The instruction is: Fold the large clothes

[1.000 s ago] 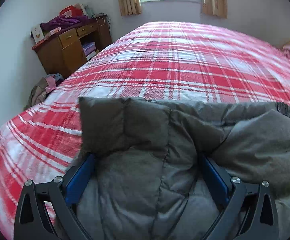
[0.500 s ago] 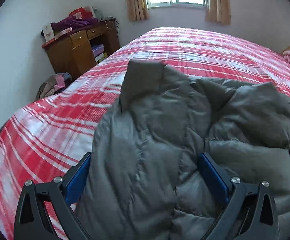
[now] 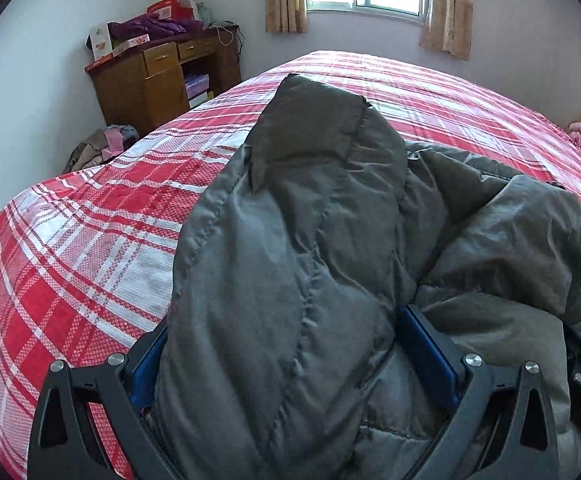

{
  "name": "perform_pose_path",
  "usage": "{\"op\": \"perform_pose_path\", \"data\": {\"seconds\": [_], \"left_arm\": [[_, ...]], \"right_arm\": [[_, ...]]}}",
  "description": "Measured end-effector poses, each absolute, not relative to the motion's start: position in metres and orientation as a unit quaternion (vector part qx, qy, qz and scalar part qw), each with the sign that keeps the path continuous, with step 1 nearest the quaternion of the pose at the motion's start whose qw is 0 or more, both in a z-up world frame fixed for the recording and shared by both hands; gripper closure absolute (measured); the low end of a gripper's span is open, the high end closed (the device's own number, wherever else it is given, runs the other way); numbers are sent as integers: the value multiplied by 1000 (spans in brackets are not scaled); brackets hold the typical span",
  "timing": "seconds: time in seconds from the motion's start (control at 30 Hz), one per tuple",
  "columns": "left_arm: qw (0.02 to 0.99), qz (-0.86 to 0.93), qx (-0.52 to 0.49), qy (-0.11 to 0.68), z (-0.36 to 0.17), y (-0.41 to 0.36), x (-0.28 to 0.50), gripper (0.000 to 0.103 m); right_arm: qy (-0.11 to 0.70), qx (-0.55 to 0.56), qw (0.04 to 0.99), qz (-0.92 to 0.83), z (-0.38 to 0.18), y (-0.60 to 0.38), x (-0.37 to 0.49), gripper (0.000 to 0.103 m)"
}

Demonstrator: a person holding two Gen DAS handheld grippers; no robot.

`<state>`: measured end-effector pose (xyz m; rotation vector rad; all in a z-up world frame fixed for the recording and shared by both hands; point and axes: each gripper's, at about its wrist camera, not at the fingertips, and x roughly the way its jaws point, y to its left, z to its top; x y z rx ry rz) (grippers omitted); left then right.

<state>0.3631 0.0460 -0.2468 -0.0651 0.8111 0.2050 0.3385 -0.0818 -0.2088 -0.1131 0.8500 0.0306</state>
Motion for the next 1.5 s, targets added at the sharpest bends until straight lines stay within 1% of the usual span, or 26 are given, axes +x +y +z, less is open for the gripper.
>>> {"op": "perform_pose_path", "data": {"seconds": [0.3,0.37,0.43,0.5,0.53,0.57,0.6,0.67,0.73,0.83,0.97,1.0,1.03,1.07,1.1,1.13,1.2,1.27,1.3,1.33,1.4,1.5], "left_arm": [[907,101,-26,409,-241,44,363,1],[907,105,-43,405,-225,57,343,1],[918,98,-55,381,-207,70,307,1],[920,97,-55,375,-203,79,275,1],[920,96,-57,375,-204,82,266,1],[918,98,-63,378,-209,87,256,1],[916,103,-67,381,-214,91,249,1],[908,105,-79,398,-230,94,246,1],[899,98,-96,417,-244,96,248,1],[903,99,-105,404,-249,94,246,1],[906,95,-100,401,-251,90,247,1],[907,93,-99,399,-251,89,246,6],[909,81,-101,396,-249,88,243,18],[910,69,-102,395,-247,86,242,26],[912,56,-100,395,-245,81,239,43],[911,33,-98,398,-242,75,239,53],[908,8,-109,404,-242,70,241,56],[907,-5,-117,404,-242,71,243,66],[907,-19,-123,403,-240,72,243,81],[906,-27,-127,402,-238,71,244,88],[909,-28,-120,397,-230,70,241,93],[918,-35,-117,376,-210,70,234,96]], "right_arm": [[415,-62,908,10,-211,-80,342,17],[419,-59,906,15,-209,-81,342,17],[419,-64,906,21,-198,-84,333,17],[390,-57,919,21,-177,-89,304,15],[373,-53,926,25,-167,-90,283,11],[364,-56,930,25,-163,-90,269,10],[352,-62,934,22,-161,-89,252,9],[354,-74,932,23,-168,-84,234,8],[360,-88,929,26,-181,-76,226,8],[368,-80,926,22,-199,-77,229,8],[364,-108,925,19,-208,-70,229,7],[365,-108,925,19,-210,-70,230,7],[365,-108,925,19,-210,-70,230,7],[364,-107,925,19,-210,-70,229,7],[362,-105,926,20,-210,-71,229,7],[360,-104,927,20,-211,-72,228,7],[356,-105,928,18,-211,-73,226,7],[353,-107,929,16,-215,-71,219,7],[352,-106,930,16,-216,-70,219,7],[352,-105,930,18,-216,-71,219,7],[356,-102,928,20,-217,-70,218,7],[365,-101,925,23,-214,-72,223,7]]}}
